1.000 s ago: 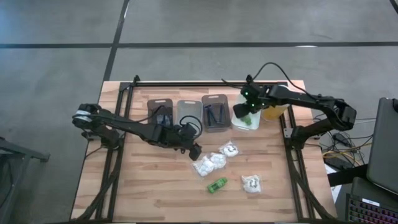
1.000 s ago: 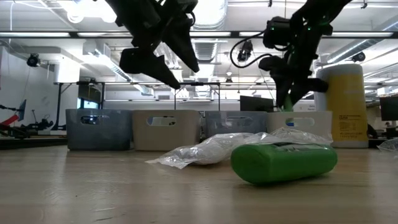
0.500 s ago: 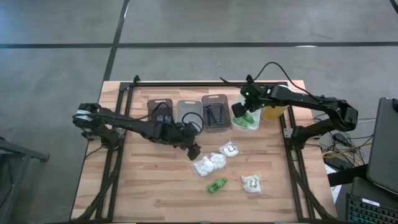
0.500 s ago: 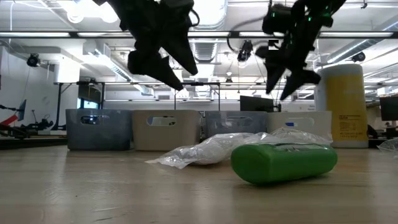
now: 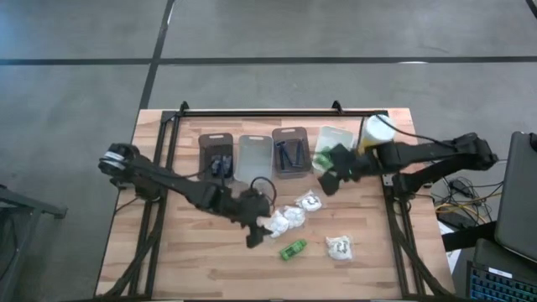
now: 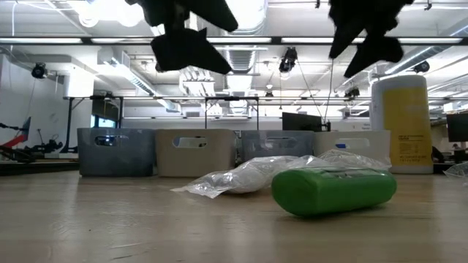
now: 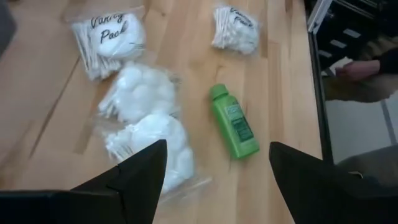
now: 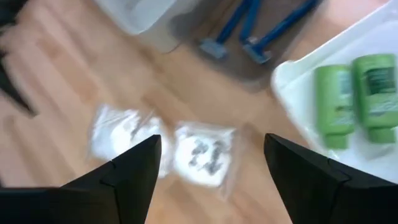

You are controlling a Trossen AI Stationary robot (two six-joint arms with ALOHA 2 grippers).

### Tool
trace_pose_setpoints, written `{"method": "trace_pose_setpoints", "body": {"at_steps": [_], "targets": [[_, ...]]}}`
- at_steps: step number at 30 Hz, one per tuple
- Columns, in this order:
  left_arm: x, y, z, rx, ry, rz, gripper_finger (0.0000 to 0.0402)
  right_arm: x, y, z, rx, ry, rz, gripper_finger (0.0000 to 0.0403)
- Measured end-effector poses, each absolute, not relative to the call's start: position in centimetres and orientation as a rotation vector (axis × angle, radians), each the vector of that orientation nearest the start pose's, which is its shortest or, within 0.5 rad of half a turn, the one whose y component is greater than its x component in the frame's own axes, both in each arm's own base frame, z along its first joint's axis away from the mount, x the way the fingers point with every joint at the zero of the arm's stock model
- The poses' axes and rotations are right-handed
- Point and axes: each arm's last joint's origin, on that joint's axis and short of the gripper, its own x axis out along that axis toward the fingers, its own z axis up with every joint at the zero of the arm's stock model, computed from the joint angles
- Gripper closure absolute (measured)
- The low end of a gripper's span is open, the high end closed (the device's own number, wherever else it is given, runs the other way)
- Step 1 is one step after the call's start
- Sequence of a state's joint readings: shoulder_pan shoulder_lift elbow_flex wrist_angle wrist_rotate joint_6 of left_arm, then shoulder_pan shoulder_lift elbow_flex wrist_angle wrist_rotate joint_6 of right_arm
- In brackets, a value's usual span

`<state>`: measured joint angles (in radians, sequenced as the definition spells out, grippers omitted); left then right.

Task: Pick & Place Travel size toiletries
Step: Put the green shampoo into the white bin

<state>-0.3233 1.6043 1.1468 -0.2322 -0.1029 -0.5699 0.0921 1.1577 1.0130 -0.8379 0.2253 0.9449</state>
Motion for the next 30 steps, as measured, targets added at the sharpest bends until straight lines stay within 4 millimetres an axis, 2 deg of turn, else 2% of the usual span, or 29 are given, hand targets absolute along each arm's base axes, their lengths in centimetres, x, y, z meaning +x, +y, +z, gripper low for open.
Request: {"method": "trace_pose_setpoints", "body": {"at_steps": [5, 9, 13, 17, 20, 24, 30], "targets": [[35.0, -13.8, 24.5, -0.446, 0.673, -0.057, 0.0115, 21.2, 5.0, 29.2, 0.701, 0.824, -0.485, 0.0114], [37.2, -16.9, 25.0, -0.448, 0.634, -0.123, 0.0115, 20.6, 7.2, 29.1, 0.694, 0.820, -0.460, 0.0106], [39.2, -18.6, 24.0, -0.411, 0.739, -0.042, 0.0115, 19.8, 8.4, 28.9, 0.675, 0.821, -0.477, 0.0099], [39.9, -19.6, 23.1, -0.418, 0.886, 0.021, 0.0115, 19.0, 9.7, 28.8, 0.648, 0.855, -0.435, 0.0092], [39.2, -20.7, 22.9, -0.382, 0.939, 0.007, 0.0115, 18.6, 11.1, 28.5, 0.561, 0.918, -0.333, 0.0089], [37.2, -21.6, 23.2, -0.380, 0.984, 0.007, 0.0115, 18.8, 13.1, 26.6, 0.361, 1.046, -0.188, 0.0090], [34.1, -20.9, 23.0, -0.456, 1.052, -0.017, 0.0115, 22.2, 15.9, 24.1, 0.151, 1.043, 0.031, 0.0112]]}}
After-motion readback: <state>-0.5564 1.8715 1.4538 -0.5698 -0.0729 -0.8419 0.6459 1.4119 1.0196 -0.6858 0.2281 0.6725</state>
